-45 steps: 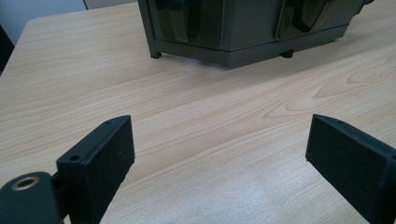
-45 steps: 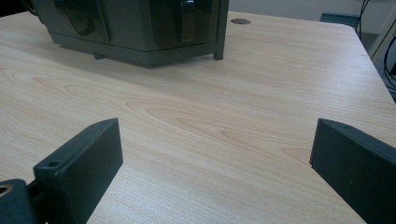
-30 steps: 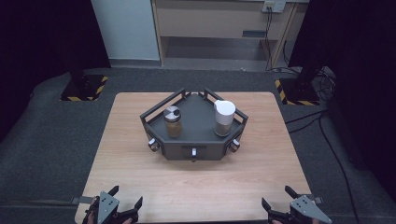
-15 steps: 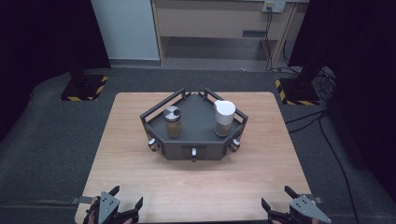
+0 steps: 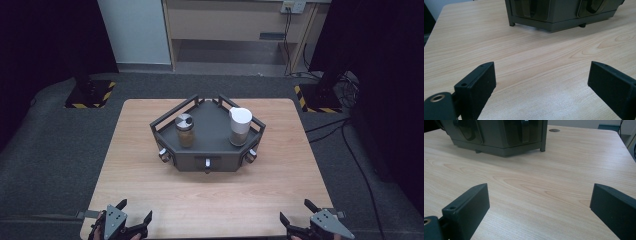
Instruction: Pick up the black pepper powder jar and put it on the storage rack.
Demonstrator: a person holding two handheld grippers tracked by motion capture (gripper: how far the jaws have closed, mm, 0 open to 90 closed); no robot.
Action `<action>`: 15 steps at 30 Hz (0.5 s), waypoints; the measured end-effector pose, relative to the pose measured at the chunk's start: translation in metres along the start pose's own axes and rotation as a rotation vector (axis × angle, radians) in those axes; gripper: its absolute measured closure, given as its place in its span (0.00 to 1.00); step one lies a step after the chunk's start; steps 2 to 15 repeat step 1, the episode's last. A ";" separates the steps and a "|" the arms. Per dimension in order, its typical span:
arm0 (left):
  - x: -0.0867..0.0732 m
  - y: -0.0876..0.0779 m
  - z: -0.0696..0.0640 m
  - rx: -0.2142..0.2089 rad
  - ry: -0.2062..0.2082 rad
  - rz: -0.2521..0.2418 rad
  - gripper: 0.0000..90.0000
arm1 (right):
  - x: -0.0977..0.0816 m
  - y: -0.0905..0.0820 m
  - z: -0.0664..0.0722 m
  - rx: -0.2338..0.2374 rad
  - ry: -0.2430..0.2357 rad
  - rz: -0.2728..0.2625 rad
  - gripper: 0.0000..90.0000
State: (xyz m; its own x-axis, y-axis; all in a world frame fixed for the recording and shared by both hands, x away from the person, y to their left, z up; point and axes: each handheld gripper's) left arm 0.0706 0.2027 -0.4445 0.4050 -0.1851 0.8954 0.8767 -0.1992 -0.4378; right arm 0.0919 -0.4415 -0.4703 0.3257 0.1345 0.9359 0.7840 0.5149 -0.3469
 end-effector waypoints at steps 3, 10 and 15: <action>0.000 0.000 0.000 -0.001 0.000 0.001 0.07 | 0.000 0.000 0.000 0.001 0.002 -0.002 0.03; 0.000 0.000 0.000 -0.001 0.000 0.001 0.07 | 0.000 0.000 0.000 0.001 0.002 -0.002 0.03; 0.000 0.000 0.000 -0.001 0.000 0.001 0.07 | 0.000 0.000 0.000 0.001 0.002 -0.002 0.03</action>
Point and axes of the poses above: each handheld gripper's, and its own axes: y roughly forward along the jaws, x roughly out of its top, z roughly to its left, and after that the axes turned 6 degrees about x, right-handed
